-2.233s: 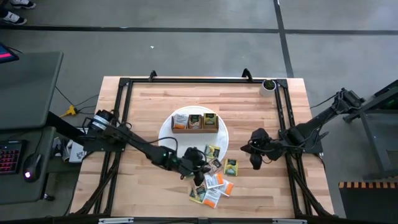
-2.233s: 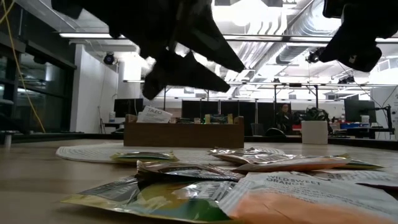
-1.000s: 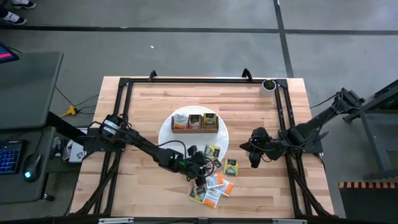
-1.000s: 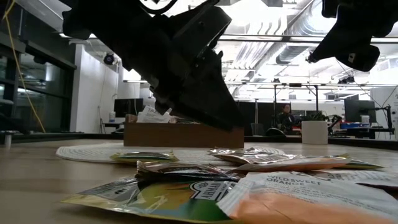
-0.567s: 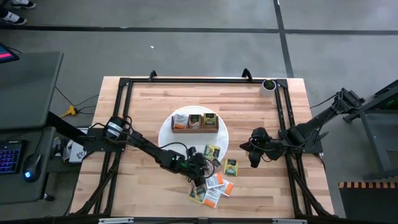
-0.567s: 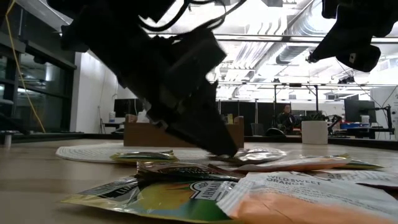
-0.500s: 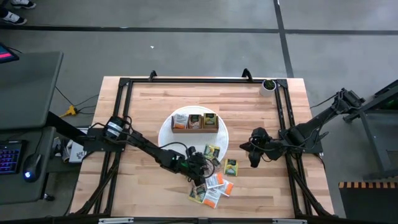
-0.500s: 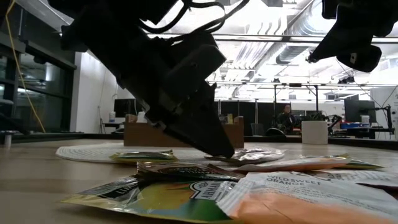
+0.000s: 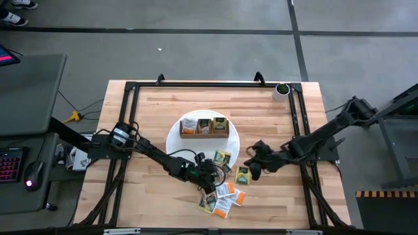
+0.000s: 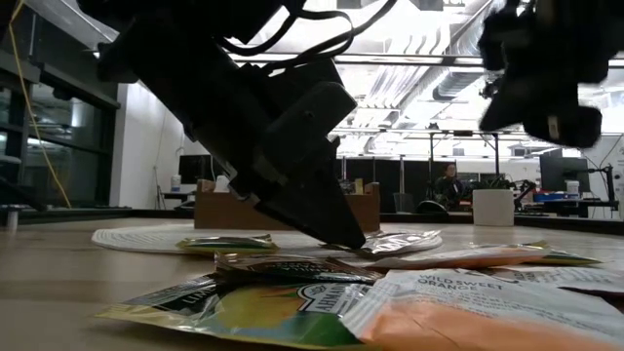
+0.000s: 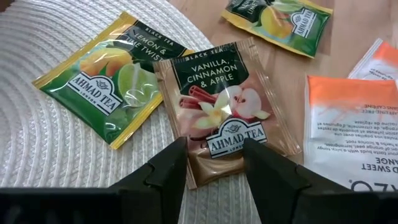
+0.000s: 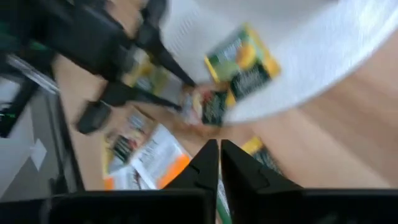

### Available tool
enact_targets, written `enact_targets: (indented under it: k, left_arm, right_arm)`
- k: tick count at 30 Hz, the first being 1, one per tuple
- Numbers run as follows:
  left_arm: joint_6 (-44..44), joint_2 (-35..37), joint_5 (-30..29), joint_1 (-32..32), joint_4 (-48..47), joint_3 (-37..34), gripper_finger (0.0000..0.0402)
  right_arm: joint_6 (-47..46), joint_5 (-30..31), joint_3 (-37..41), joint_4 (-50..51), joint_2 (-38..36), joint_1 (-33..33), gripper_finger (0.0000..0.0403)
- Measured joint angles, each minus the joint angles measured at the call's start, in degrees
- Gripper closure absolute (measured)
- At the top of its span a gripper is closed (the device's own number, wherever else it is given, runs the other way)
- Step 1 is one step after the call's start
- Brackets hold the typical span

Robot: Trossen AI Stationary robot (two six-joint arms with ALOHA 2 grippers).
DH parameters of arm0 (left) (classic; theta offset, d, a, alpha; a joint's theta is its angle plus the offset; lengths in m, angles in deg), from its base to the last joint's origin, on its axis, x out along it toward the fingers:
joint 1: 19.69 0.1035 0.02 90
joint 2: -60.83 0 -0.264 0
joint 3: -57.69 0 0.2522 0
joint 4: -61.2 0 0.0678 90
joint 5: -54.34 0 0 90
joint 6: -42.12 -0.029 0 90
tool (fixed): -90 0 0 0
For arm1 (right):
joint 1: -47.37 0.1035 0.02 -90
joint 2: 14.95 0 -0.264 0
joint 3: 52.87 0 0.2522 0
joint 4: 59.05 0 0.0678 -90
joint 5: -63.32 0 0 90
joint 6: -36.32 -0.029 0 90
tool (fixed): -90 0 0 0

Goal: Pick & Place Tea
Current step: Put the brown tea bag into the middle section of the wooden organizer

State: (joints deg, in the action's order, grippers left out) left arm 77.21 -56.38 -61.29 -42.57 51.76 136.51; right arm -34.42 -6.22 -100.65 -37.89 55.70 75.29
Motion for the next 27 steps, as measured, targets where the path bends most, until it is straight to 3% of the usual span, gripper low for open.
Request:
enact_targets:
  k: [14,27]
  left_arm:
    - [0.0,-0.2,-0.5,0.0,0.2,-0.1,0.0247]
    - [-0.1,-0.2,-0.6,0.0,0.3,-0.1,0.0247]
  right_arm:
    - [-7.4,-14.1,0.0,-27.1,21.4,-7.5,0.023]
    - [-9.4,-14.8,0.0,-27.2,23.6,-9.3,0.0214]
